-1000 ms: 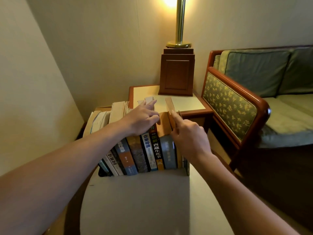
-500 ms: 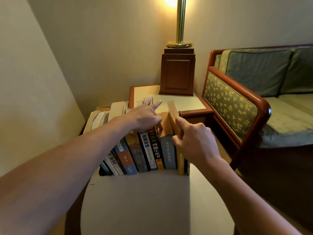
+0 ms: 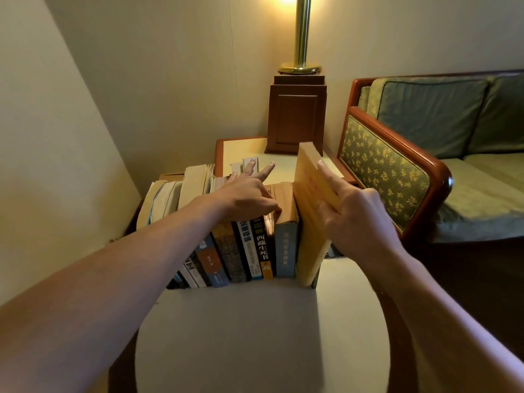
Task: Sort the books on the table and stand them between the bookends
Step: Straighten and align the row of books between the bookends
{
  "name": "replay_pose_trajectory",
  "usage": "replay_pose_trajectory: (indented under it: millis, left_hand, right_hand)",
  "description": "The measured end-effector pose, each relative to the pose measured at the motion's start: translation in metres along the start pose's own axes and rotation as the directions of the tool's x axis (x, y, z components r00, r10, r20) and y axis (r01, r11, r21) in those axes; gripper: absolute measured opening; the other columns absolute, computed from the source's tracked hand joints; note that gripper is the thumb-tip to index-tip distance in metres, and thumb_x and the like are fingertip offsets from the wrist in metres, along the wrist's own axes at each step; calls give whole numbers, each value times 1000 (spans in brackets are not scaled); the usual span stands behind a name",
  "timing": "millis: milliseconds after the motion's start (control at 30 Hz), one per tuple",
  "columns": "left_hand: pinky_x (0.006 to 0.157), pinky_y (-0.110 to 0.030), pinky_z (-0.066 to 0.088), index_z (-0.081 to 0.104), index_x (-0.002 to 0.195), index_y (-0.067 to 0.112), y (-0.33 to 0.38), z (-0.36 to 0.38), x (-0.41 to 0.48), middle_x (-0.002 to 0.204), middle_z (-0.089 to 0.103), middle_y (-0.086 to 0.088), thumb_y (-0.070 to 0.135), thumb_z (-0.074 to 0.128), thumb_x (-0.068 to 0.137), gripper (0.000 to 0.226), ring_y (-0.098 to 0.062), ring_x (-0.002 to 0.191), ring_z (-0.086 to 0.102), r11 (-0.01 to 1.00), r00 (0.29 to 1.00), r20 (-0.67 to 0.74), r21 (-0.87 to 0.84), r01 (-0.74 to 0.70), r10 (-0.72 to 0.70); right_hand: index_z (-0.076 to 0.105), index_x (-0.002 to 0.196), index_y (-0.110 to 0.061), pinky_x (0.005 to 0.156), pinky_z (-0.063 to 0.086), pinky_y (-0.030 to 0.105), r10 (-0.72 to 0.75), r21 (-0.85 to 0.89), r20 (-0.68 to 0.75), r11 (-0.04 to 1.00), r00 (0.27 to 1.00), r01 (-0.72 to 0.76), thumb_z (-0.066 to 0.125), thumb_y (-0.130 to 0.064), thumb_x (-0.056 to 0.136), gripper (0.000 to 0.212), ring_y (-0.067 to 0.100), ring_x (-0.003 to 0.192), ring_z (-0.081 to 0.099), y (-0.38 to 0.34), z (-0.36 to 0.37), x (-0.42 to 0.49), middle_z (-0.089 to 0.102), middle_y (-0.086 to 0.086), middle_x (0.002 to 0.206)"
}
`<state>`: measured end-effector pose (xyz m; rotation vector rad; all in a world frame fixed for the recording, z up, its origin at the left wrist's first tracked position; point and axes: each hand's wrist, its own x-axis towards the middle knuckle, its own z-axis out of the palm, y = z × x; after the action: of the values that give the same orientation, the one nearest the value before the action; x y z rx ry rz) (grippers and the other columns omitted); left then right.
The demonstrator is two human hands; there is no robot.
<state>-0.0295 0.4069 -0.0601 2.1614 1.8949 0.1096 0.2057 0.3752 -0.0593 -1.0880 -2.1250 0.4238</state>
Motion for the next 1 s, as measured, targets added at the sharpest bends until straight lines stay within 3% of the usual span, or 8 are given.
replay_pose_trajectory:
  millis: [67, 167, 267, 367, 567, 767, 900, 1000]
  left_hand:
    - [118, -61, -6, 75, 117, 23, 0, 0, 0, 167, -9, 11, 46, 52, 98, 37, -22, 151, -22, 1000, 1000, -10, -17, -12, 12]
    - [118, -61, -7, 76, 115, 22, 1, 0, 0, 167, -8, 12, 46, 53, 98, 37, -23, 151, -21, 1000, 1000, -16, -22, 0, 0]
    - [118, -61, -7, 75, 117, 25, 3, 1, 1, 167, -10, 12, 48, 54, 97, 37, -24, 151, -22, 1000, 1000, -14, -11, 8, -8]
    - [118, -59, -8, 75, 117, 30, 5, 3, 1, 166, -11, 14, 47, 56, 96, 33, -23, 151, -23, 1000, 1000, -21, -26, 13, -14]
    - [117, -57, -13, 73, 113, 42, 14, 6, -1, 164, -16, 17, 42, 55, 95, 25, -18, 148, -29, 998, 998, -64, -54, -16, 12]
    - [116, -57, -16, 74, 113, 42, 15, 5, -8, 165, -19, 12, 40, 54, 97, 26, -21, 147, -33, 996, 998, -68, -84, -21, 16]
    - [117, -55, -16, 73, 111, 42, 15, 4, -14, 166, -18, 8, 36, 54, 93, 27, -24, 148, -31, 992, 998, -60, -123, -15, 7]
    - [119, -54, -10, 73, 110, 43, 12, 7, -17, 167, -12, 4, 49, 44, 79, 43, -25, 151, -24, 990, 998, -69, -138, -22, 12]
  right_hand:
    - [18, 157, -31, 74, 62, 35, -29, 21, -42, 999, 999, 30, 55, -8, 100, 72, 31, 103, 71, -4, -15, -5, 52, 13, 145]
    - [21, 158, -30, 77, 50, 6, -53, 43, -120, 997, 991, 59, 53, -10, 101, 68, 17, 109, 66, -7, -35, -11, 46, 11, 150]
    - [27, 157, -26, 54, 44, -2, -58, 51, -224, 996, 973, 71, 54, -14, 101, 63, -12, 72, 61, -10, -52, -11, 51, 11, 145]
    - [30, 156, -28, 45, 43, 3, -91, 28, -351, 994, 932, 108, 54, -19, 102, 60, 1, 63, 63, -10, -65, -5, 60, 5, 133]
    - [30, 157, -22, 48, 48, 9, -90, 72, -551, 985, 830, 155, 53, -21, 103, 58, 10, 63, 61, -14, -54, 22, 52, -11, 133]
    - [29, 157, -17, 46, 52, 16, -36, 186, -559, 968, 828, 167, 52, -18, 104, 57, 13, 66, 61, -11, -11, 35, 49, -23, 124]
    - [26, 158, -21, 54, 51, 9, -8, 234, -479, 963, 878, 137, 52, -17, 104, 60, 3, 74, 65, -5, 5, 36, 51, -3, 138]
    - [27, 157, -22, 55, 52, 8, -19, 218, -424, 968, 905, 122, 54, -17, 102, 61, 0, 74, 65, -1, 9, 37, 49, -9, 134]
